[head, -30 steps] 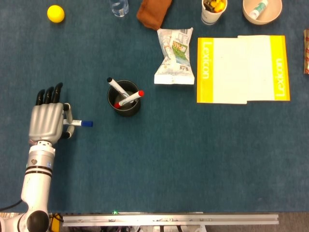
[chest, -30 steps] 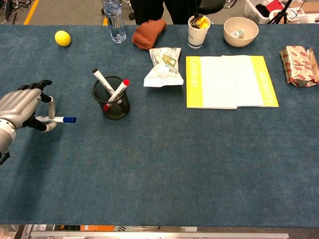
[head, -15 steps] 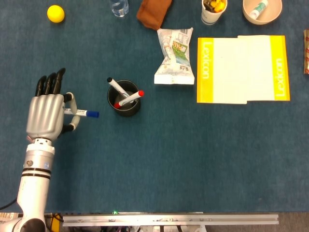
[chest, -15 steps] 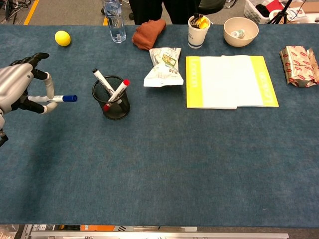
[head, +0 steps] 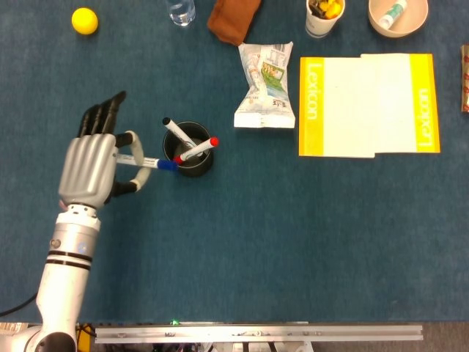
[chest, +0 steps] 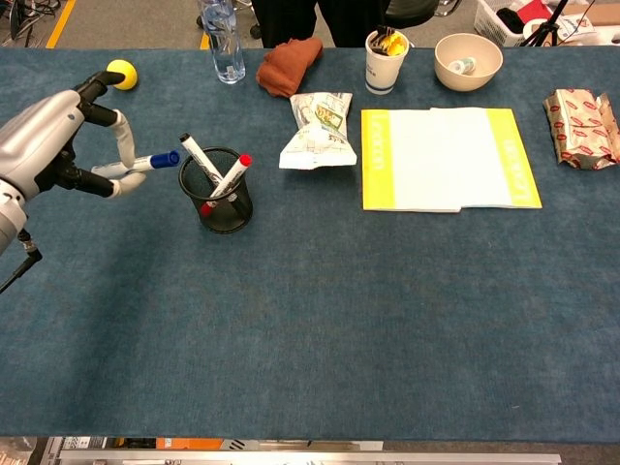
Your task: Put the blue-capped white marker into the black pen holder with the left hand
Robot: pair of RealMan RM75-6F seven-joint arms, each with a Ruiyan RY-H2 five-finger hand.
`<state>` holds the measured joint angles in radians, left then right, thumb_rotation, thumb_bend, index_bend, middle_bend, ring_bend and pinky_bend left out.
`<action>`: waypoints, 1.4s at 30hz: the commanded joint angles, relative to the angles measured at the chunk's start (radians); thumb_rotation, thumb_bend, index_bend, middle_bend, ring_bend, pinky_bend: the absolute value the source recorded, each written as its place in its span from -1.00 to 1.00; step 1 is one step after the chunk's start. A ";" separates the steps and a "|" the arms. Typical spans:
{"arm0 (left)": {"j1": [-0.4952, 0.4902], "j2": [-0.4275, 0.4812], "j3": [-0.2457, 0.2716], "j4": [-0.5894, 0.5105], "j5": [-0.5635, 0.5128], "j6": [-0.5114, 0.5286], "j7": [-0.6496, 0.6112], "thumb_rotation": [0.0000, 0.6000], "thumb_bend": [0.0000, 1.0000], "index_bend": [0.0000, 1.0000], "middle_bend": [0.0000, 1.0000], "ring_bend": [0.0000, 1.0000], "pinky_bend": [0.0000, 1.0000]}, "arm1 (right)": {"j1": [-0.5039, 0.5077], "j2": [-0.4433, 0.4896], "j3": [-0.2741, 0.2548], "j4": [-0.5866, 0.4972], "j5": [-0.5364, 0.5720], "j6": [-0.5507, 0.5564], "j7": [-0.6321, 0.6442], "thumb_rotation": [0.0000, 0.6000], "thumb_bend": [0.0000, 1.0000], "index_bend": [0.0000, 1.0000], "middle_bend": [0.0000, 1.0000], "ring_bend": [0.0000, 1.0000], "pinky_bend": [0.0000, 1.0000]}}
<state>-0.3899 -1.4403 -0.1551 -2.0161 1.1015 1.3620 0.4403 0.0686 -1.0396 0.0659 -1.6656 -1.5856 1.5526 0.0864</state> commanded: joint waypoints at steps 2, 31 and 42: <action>-0.020 -0.007 -0.043 -0.036 -0.036 -0.053 -0.088 1.00 -0.43 0.33 -0.94 -1.00 -0.99 | 0.002 -0.001 -0.001 0.001 0.002 -0.006 -0.002 1.00 -0.74 -0.28 -0.24 -0.40 -0.15; -0.122 -0.069 -0.159 0.117 -0.172 -0.310 -0.515 1.00 -0.43 0.33 -0.94 -1.00 -0.97 | 0.008 -0.001 -0.005 -0.002 0.015 -0.028 -0.009 1.00 -0.74 -0.28 -0.24 -0.40 -0.15; -0.109 -0.092 -0.152 0.205 -0.168 -0.349 -0.640 1.00 -0.43 0.33 -0.94 -1.00 -0.91 | 0.008 0.002 -0.004 -0.003 0.017 -0.029 -0.006 1.00 -0.74 -0.28 -0.24 -0.40 -0.15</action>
<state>-0.5044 -1.5277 -0.3072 -1.8264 0.9320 1.0216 -0.1791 0.0765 -1.0372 0.0615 -1.6690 -1.5688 1.5237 0.0800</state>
